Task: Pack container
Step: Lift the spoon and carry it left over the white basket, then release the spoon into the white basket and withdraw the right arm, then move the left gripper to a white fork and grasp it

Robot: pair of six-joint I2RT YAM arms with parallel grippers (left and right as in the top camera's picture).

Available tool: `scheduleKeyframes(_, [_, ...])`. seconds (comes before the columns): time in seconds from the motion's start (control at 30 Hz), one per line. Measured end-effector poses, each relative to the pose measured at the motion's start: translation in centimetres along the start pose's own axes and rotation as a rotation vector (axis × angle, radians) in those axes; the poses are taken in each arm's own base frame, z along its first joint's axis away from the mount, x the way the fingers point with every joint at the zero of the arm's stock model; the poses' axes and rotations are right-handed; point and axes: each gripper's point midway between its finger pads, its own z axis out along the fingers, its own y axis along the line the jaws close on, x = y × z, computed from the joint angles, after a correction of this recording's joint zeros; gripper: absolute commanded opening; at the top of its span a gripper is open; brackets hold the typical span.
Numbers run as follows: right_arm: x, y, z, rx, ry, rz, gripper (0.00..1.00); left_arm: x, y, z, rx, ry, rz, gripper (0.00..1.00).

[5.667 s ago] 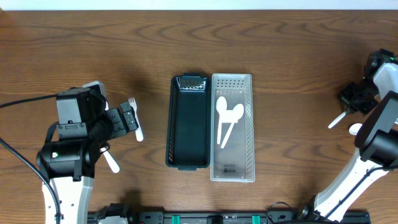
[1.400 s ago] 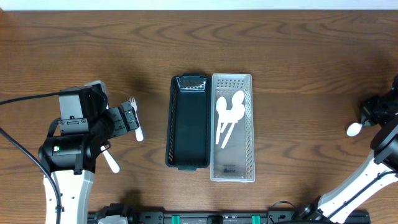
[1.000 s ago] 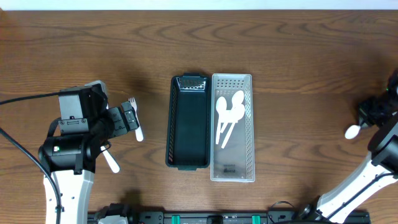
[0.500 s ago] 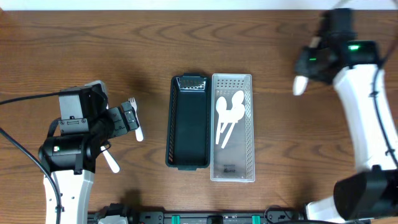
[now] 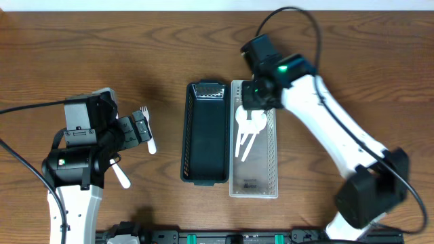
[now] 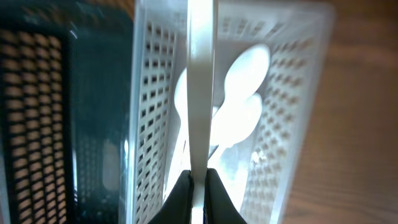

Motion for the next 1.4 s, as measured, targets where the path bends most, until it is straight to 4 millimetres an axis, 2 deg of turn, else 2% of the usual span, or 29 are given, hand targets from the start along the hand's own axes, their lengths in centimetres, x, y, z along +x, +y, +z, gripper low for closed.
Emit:
scheduleKeyframes(0.1, [0.9, 0.5, 2.3, 0.026, 0.056, -0.004, 0.04, 0.0, 0.0, 0.0, 0.0, 0.0, 0.0, 0.98])
scheduleKeyframes(0.13, [1.2, 0.6, 2.9, 0.035, 0.071, -0.005, 0.07, 0.0, 0.0, 0.0, 0.0, 0.0, 0.0, 0.98])
scheduleKeyframes(0.17, [1.4, 0.6, 3.4, 0.041, 0.085, -0.002, 0.15, 0.0, 0.0, 0.0, 0.0, 0.0, 0.0, 0.98])
scheduleKeyframes(0.23, [1.7, 0.6, 4.2, 0.051, 0.105, 0.001, 0.2, 0.0, 0.0, 0.0, 0.0, 0.0, 0.0, 0.98])
scheduleKeyframes(0.53, [1.5, 0.4, 4.6, 0.07, 0.097, 0.0, 0.21, 0.1, 0.0, 0.0, -0.001, 0.003, 0.0, 0.98])
scheduleKeyframes(0.63, [1.0, -0.3, 4.3, 0.08, 0.082, -0.001, 0.22, 0.1, 0.0, -0.4, -0.002, 0.01, -0.001, 0.98])
scheduleKeyframes(0.77, [-2.0, -2.6, 1.7, 0.069, -0.002, 0.036, 0.42, -2.3, -0.8, -2.0, 0.014, -0.056, 0.005, 0.98])
scheduleKeyframes(0.87, [-5.4, -6.0, -3.1, 0.048, -0.137, 0.094, 0.55, -4.7, -1.4, -2.6, 0.024, -0.096, 0.009, 0.98])
scheduleKeyframes(0.9, [-6.4, -7.9, -5.4, 0.048, -0.195, 0.12, 0.59, -5.3, -1.6, -2.3, 0.024, -0.098, 0.009, 0.98])
scheduleKeyframes(0.97, [-7.4, -11.3, -9.4, 0.063, -0.289, 0.161, 0.7, -6.2, -1.7, -0.9, 0.02, -0.081, 0.007, 0.98])
scheduleKeyframes(1.03, [-7.4, -14.0, -12.4, 0.085, -0.352, 0.193, 0.71, -6.4, -1.5, 1.4, 0.008, -0.037, 0.003, 0.98])
scheduleKeyframes(1.1, [-6.9, -15.8, -14.3, 0.11, -0.378, 0.198, 0.71, -6.4, -1.2, 4.3, -0.008, 0.024, -0.002, 0.98])
scheduleKeyframes(1.23, [-5.8, -17.8, -14.5, 0.145, -0.342, 0.201, 0.72, -5.4, -0.3, 10.5, -0.042, 0.145, -0.013, 0.98])
scheduleKeyframes(1.4, [-5.4, -18.5, -13.3, 0.161, -0.296, 0.192, 0.72, -3.3, 0.8, 15.8, -0.08, 0.265, -0.027, 0.98])
